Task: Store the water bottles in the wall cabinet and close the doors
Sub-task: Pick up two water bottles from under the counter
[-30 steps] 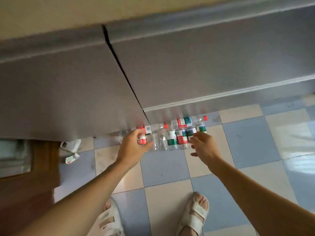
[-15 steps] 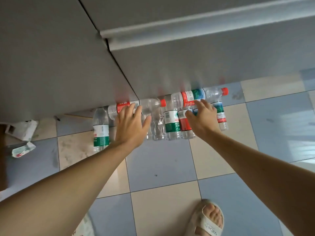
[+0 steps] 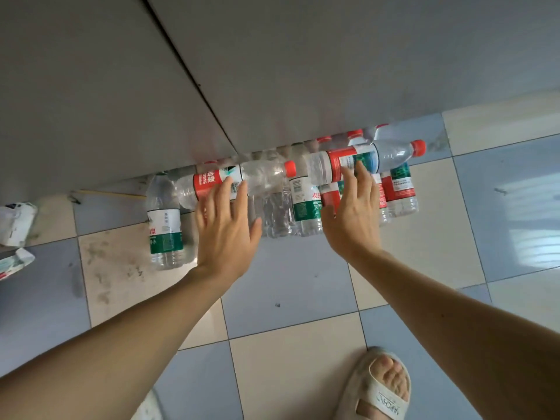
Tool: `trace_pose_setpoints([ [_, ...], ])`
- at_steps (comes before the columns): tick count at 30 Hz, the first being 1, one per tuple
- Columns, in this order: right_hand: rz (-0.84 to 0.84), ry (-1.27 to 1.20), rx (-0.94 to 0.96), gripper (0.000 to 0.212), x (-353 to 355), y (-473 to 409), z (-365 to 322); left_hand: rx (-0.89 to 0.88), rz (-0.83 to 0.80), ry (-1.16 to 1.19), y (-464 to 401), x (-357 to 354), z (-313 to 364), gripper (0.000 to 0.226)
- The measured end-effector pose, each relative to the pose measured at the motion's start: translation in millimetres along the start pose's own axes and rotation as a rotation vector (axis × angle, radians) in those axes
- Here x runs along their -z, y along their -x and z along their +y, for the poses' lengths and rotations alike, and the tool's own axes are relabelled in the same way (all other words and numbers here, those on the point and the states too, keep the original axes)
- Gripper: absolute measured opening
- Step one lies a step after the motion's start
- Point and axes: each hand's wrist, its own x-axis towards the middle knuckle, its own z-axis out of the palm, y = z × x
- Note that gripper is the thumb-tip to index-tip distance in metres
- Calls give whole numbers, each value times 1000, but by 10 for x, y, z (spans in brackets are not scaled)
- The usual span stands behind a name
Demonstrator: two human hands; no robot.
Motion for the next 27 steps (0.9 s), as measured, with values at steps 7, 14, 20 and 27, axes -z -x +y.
trace_pose_setpoints([
  [7,177,-284,-309,62,295,68,301,-108,15,-10,-109,43,290,73],
  [14,193,-793,-784,60,529,-214,660,-145,-25,-79,-416,-84,492,70],
  [20,-4,-1139,-919,34,599,-312,761,-172,-79,-60,-393,-196,569,49],
  [27,-59,-1187,-904,32,708,-345,718,-149,-46,71,-324,-74,557,46],
])
